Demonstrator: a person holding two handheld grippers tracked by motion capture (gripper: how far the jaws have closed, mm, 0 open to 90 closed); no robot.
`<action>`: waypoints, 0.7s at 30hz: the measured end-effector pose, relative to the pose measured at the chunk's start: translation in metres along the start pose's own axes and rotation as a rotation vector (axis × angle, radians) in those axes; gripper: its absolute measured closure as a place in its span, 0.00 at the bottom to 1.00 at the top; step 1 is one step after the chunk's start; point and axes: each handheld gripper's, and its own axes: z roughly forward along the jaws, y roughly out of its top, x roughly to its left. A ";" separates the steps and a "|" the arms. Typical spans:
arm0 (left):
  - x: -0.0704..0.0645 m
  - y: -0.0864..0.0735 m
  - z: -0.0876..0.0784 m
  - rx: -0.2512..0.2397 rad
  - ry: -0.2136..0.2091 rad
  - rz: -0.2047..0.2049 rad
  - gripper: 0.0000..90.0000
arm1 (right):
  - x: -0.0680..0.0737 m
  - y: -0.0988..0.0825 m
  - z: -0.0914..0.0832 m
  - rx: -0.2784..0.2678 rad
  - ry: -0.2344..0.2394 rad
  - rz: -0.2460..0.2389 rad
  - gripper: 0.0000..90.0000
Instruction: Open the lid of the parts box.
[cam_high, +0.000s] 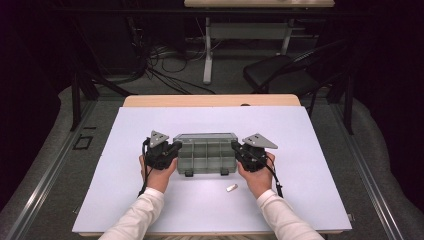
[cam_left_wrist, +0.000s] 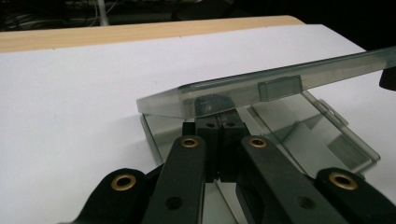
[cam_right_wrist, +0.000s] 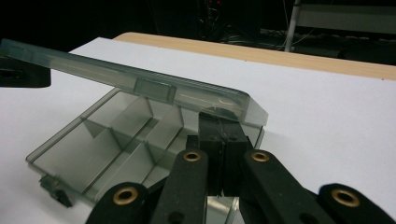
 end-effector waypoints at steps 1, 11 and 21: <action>0.001 0.004 0.001 -0.009 0.005 -0.003 1.00 | -0.001 0.001 0.002 -0.009 -0.002 0.000 1.00; 0.005 0.015 0.008 -0.072 0.037 -0.031 1.00 | -0.005 0.012 0.011 -0.047 -0.022 -0.010 1.00; 0.006 0.021 0.016 -0.114 0.032 -0.029 1.00 | 0.001 0.017 0.024 -0.089 -0.032 -0.046 1.00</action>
